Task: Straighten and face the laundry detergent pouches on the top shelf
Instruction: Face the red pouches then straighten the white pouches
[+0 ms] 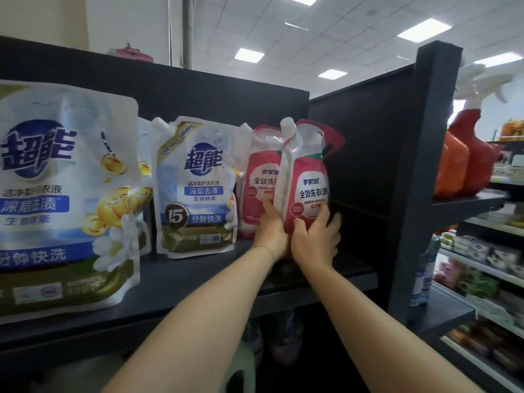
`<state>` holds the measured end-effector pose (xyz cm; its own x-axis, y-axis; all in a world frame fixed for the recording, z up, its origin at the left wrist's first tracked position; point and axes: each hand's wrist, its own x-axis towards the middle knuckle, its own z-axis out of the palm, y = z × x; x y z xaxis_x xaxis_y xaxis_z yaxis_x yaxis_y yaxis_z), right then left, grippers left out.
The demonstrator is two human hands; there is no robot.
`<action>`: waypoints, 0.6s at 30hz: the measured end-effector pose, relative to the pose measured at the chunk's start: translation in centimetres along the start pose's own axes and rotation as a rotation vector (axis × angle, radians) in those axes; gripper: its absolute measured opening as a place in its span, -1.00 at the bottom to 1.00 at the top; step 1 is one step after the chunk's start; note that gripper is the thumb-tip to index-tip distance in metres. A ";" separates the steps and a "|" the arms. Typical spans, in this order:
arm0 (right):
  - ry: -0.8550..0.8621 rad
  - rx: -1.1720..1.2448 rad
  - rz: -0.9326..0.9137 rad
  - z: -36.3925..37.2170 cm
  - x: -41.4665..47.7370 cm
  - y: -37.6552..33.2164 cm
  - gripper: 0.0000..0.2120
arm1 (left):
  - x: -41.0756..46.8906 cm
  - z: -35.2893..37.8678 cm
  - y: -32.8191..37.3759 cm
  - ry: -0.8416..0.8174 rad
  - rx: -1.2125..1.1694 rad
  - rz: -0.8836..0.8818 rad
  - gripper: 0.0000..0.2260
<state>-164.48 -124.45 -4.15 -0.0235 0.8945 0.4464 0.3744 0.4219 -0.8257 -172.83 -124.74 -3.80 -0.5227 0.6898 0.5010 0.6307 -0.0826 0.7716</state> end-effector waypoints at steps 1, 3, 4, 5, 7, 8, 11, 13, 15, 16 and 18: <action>-0.056 0.037 0.032 0.2 0.1 0.1 -0.36 | 0.3 -0.1 -0.5 -0.039 0.075 0.031 -0.47; -0.115 0.040 0.016 0.8 -0.1 0.0 -0.33 | 1.1 -0.6 -1.3 -0.101 0.166 0.050 -0.42; -0.129 0.012 -0.001 1.0 -0.3 -0.2 -0.31 | 1.5 -0.8 -1.8 -0.101 0.154 0.029 -0.40; -0.137 -0.021 -0.014 1.2 -0.4 -0.5 -0.29 | 1.8 -1.4 -2.0 -0.103 0.090 -0.026 -0.36; -0.159 -0.079 -0.033 1.6 -0.9 -1.3 -0.27 | 2.1 -2.5 -2.2 -0.075 -0.018 -0.028 -0.32; -0.170 -0.096 -0.042 1.7 -1.3 -1.7 -0.28 | 1.8 -3.1 -2.0 -0.054 0.006 0.001 -0.38; -0.204 -0.155 -0.097 2.3 -1.9 -2.2 -0.31 | 0.5 -4.8 -1.7 0.048 0.169 0.115 -0.52; -0.275 -0.234 -0.158 2.4 -1.7 -2.4 -0.32 | 0.0 -5.5 -2.1 0.097 0.300 0.236 -0.18; -0.382 -0.239 -0.186 1.7 -0.6 -2.7 -0.36 | -0.5 -6.0 -1.9 0.061 0.377 0.251 -0.08; -0.417 -0.225 -0.195 1.0 -0.1 -3.0 -0.41 | -0.7 -6.2 -1.8 0.055 0.416 0.264 -0.04; -0.391 -0.288 -0.234 -0.5 0.8 -3.7 -0.55 | -1.1 -6.8 -1.3 0.080 0.577 0.377 -0.04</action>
<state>-165.45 -125.40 -0.58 -0.4600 0.7927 0.3999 0.5556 0.6084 -0.5668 -176.95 -130.28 -2.75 -0.2341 0.6324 0.7385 0.9703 0.1048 0.2179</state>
